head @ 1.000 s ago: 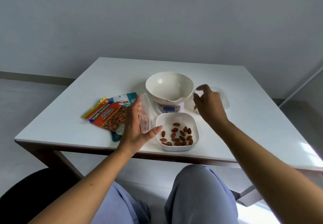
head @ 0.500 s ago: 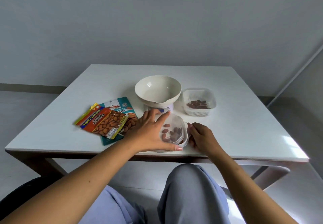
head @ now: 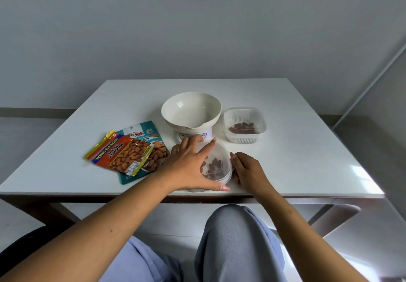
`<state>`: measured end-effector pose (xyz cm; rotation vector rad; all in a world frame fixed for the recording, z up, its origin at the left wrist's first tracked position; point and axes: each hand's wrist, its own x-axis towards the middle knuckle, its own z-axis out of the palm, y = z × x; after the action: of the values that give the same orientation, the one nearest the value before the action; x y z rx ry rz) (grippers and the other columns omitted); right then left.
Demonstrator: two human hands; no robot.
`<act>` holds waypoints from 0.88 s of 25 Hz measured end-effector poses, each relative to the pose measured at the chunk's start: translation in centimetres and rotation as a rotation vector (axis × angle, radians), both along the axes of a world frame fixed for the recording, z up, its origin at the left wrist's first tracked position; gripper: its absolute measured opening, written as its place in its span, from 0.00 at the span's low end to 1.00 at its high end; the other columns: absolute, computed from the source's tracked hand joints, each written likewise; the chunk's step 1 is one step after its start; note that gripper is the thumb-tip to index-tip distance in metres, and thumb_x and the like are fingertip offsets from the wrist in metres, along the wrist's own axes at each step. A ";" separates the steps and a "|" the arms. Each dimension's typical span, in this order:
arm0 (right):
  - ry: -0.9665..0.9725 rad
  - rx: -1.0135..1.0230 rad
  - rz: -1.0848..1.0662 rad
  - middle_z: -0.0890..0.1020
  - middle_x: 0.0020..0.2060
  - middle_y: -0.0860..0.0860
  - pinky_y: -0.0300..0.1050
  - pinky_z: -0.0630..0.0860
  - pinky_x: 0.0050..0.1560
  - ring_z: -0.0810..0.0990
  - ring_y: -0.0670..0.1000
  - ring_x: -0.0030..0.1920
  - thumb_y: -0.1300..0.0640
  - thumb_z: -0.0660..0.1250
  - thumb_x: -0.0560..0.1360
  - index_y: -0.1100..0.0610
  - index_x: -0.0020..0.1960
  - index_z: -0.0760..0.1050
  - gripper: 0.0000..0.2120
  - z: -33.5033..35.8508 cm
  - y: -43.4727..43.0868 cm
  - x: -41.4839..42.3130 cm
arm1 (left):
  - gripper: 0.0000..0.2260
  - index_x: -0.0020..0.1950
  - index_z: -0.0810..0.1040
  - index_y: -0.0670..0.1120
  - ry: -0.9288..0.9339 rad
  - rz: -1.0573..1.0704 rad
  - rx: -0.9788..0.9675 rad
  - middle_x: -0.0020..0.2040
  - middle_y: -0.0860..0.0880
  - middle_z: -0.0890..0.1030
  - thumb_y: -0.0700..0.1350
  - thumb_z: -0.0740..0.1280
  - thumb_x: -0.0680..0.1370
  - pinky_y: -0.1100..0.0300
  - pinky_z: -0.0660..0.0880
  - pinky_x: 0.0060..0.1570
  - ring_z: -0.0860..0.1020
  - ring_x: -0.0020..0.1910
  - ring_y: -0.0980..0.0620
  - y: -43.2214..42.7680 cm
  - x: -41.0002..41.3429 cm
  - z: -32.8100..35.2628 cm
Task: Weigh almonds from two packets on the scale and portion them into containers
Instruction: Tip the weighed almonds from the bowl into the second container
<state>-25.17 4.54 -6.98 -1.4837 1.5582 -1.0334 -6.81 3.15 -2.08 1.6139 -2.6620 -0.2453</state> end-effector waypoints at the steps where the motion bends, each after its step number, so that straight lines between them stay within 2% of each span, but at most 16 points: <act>1: -0.002 0.006 0.002 0.71 0.23 0.49 0.41 0.64 0.29 0.66 0.46 0.23 0.53 0.57 0.81 0.65 0.38 0.69 0.19 0.0 0.0 0.0 | 0.54 0.78 0.45 0.57 0.003 0.000 0.005 0.76 0.51 0.49 0.79 0.61 0.59 0.45 0.54 0.73 0.47 0.76 0.47 0.0 0.0 -0.1; 6: 0.008 0.018 -0.002 0.72 0.24 0.51 0.40 0.65 0.28 0.66 0.44 0.22 0.53 0.56 0.81 0.67 0.39 0.70 0.20 0.1 0.1 0.1 | 0.54 0.78 0.45 0.59 0.013 0.009 0.019 0.76 0.52 0.47 0.78 0.61 0.59 0.45 0.52 0.74 0.47 0.76 0.46 -0.1 0.0 -0.3; 9: -0.030 0.016 -0.015 0.70 0.22 0.50 0.39 0.64 0.26 0.65 0.44 0.20 0.54 0.57 0.81 0.63 0.35 0.67 0.19 0.3 0.3 -0.1 | 0.56 0.78 0.47 0.57 0.086 -0.001 -0.048 0.77 0.53 0.46 0.82 0.54 0.55 0.46 0.48 0.76 0.45 0.77 0.48 0.7 0.7 -0.9; 11: -0.052 0.016 -0.044 0.71 0.21 0.50 0.39 0.65 0.24 0.66 0.45 0.20 0.54 0.57 0.81 0.61 0.34 0.67 0.19 0.7 0.4 -0.5 | 0.57 0.78 0.49 0.55 0.285 0.046 -0.031 0.77 0.54 0.46 0.82 0.53 0.55 0.52 0.50 0.76 0.46 0.77 0.51 1.8 1.9 -2.2; 13: -0.082 0.011 -0.097 0.72 0.24 0.53 0.36 0.66 0.23 0.68 0.46 0.21 0.53 0.58 0.81 0.63 0.36 0.69 0.18 1.2 0.8 -0.9 | 0.55 0.78 0.49 0.53 0.510 0.083 0.054 0.76 0.57 0.44 0.80 0.58 0.59 0.56 0.54 0.76 0.46 0.77 0.56 2.8 2.5 -3.5; 14: -0.091 0.008 -0.121 0.73 0.26 0.54 0.35 0.68 0.23 0.70 0.46 0.21 0.51 0.59 0.80 0.64 0.37 0.69 0.19 1.4 1.0 -1.0 | 0.54 0.78 0.48 0.52 0.559 0.079 0.070 0.76 0.58 0.43 0.78 0.59 0.60 0.57 0.55 0.75 0.47 0.77 0.57 3.2 2.4 -4.1; 16: -0.054 0.012 -0.141 0.78 0.33 0.54 0.37 0.74 0.30 0.76 0.46 0.28 0.45 0.63 0.77 0.64 0.42 0.71 0.20 1.6 1.6 -1.3 | 0.53 0.79 0.44 0.51 0.597 0.054 0.085 0.77 0.57 0.39 0.76 0.60 0.63 0.57 0.57 0.75 0.49 0.77 0.56 3.6 1.2 -4.8; 18: -0.026 0.012 -0.180 0.80 0.40 0.53 0.45 0.76 0.38 0.79 0.51 0.39 0.45 0.68 0.73 0.62 0.46 0.73 0.19 1.5 2.3 -2.6 | 0.49 0.78 0.40 0.53 0.611 0.018 0.118 0.77 0.56 0.34 0.71 0.62 0.68 0.58 0.55 0.75 0.48 0.77 0.58 4.1 -0.8 -4.8; 20: -0.069 0.005 -0.275 0.81 0.42 0.54 0.43 0.73 0.36 0.79 0.53 0.42 0.48 0.70 0.72 0.62 0.47 0.74 0.17 1.4 3.1 -5.0 | 0.45 0.78 0.37 0.55 0.580 -0.049 0.138 0.76 0.55 0.31 0.65 0.64 0.72 0.63 0.50 0.73 0.44 0.75 0.66 4.5 -2.7 -4.7; 22: -0.071 -0.013 -0.368 0.81 0.43 0.56 0.42 0.71 0.35 0.79 0.54 0.43 0.49 0.69 0.74 0.62 0.49 0.75 0.15 1.4 4.0 -7.8 | 0.43 0.78 0.37 0.54 0.531 -0.126 0.110 0.77 0.55 0.32 0.66 0.59 0.74 0.62 0.46 0.74 0.39 0.76 0.62 4.4 -4.4 -4.6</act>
<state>-32.99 8.50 -5.55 -1.1780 1.8165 -1.2895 -11.19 7.50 -6.72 1.1851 -2.3630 -0.7213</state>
